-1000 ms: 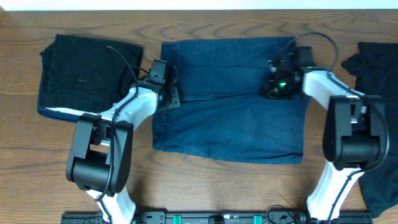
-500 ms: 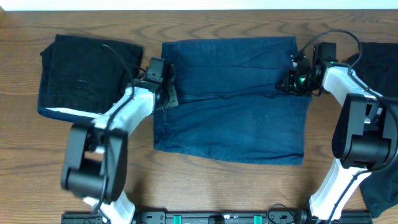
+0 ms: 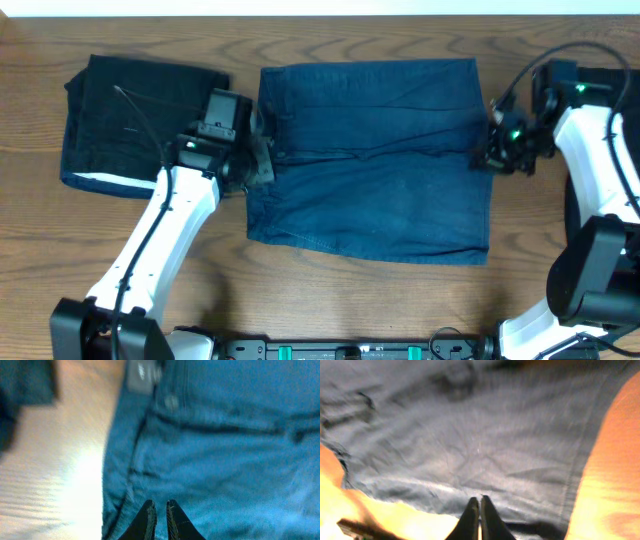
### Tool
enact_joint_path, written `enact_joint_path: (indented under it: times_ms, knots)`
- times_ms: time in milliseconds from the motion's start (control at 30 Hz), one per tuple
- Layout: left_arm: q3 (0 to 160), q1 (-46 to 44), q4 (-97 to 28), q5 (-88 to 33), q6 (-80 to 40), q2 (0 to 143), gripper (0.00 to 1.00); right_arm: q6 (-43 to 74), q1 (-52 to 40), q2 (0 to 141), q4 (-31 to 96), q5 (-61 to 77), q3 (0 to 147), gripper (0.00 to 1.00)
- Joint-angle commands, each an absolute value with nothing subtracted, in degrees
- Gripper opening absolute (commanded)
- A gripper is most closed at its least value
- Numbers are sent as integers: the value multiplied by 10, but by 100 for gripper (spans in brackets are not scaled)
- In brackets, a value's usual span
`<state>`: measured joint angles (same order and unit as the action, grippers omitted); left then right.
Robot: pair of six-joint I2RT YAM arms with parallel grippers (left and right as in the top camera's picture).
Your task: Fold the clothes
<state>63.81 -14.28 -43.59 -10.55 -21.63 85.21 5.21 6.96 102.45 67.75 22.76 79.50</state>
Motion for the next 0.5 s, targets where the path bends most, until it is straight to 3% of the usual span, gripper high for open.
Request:
enact_joint_path:
  times_ms: [0, 233, 467]
  knots:
    - [594, -154, -434, -150, -217, 868, 11, 53, 47, 1036, 657, 259, 703, 1]
    - [536, -161, -400, -150, -226, 908, 11, 53, 44, 1036, 560, 269, 534, 1]
    - [510, -161, -395, -150, -231, 969, 11, 103, 89, 1036, 505, 181, 485, 1]
